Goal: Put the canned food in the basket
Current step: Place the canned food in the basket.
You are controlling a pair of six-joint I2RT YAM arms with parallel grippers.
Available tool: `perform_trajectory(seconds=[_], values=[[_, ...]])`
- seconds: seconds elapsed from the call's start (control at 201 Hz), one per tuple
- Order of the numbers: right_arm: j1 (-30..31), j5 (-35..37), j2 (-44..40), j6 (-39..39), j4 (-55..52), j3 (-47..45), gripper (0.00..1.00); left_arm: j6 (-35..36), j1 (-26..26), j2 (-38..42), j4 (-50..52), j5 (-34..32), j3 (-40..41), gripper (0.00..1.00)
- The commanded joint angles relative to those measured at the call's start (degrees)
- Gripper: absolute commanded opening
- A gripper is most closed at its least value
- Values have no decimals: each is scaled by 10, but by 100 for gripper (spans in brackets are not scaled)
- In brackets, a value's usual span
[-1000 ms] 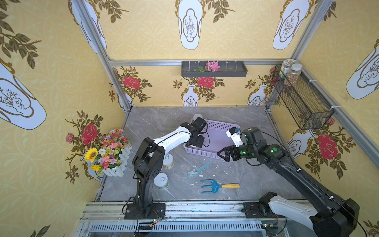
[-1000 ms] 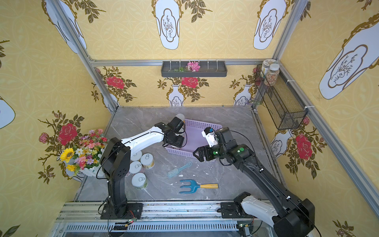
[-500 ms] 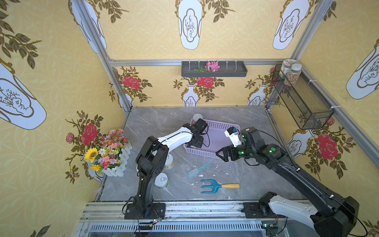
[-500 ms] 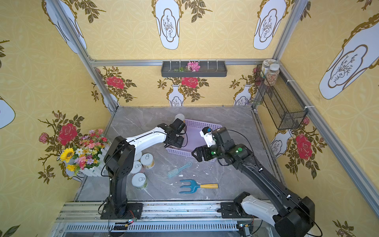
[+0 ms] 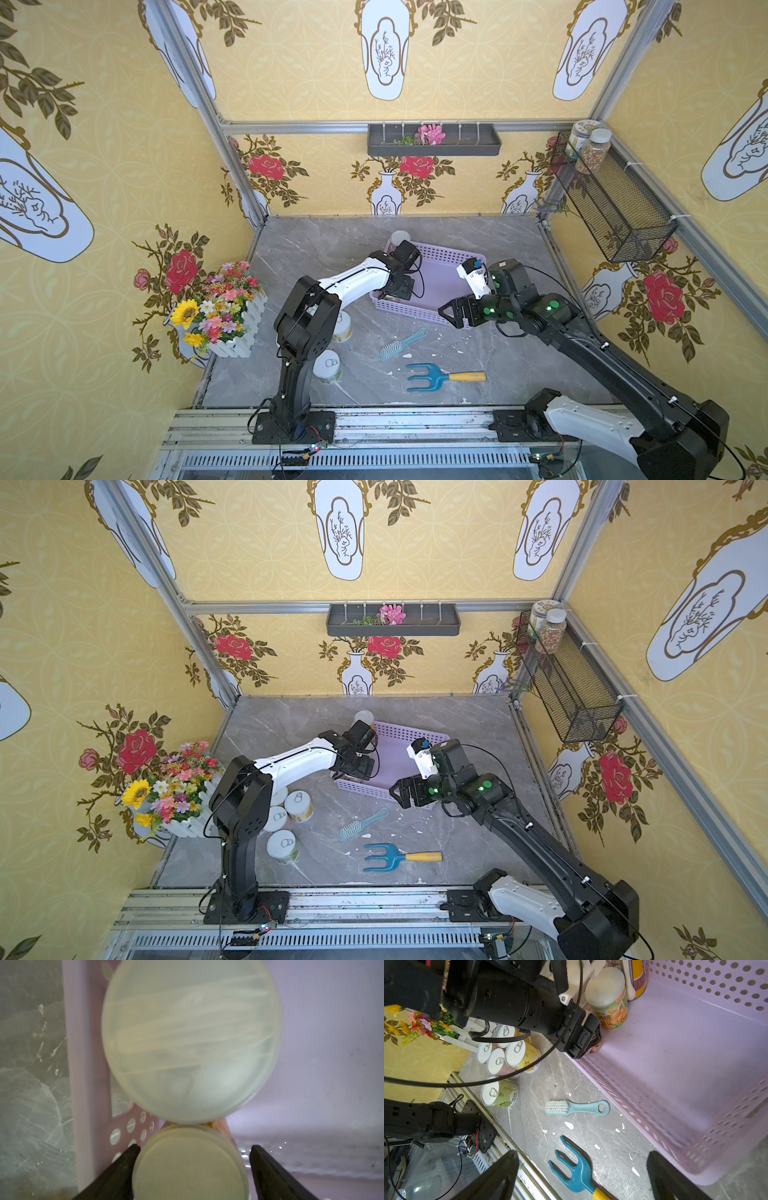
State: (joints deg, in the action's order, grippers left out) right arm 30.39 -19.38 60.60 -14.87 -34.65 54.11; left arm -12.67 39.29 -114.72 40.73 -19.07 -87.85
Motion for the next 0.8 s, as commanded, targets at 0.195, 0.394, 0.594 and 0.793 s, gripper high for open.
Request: perform_trajectory(seconds=[0.195, 0.394, 0.594, 0.793], values=[[2, 16, -8, -6, 19, -7, 99, -16, -1, 33, 35, 5, -28, 96], [35, 76, -21, -39, 56, -36, 97, -49, 0, 116, 30, 45, -18, 100], [116, 137, 7, -72, 109, -48, 97, -133, -3, 252, -18, 76, 96, 100], [193, 178, 82, -74, 156, -26, 97, -221, -4, 373, -38, 74, 213, 100]])
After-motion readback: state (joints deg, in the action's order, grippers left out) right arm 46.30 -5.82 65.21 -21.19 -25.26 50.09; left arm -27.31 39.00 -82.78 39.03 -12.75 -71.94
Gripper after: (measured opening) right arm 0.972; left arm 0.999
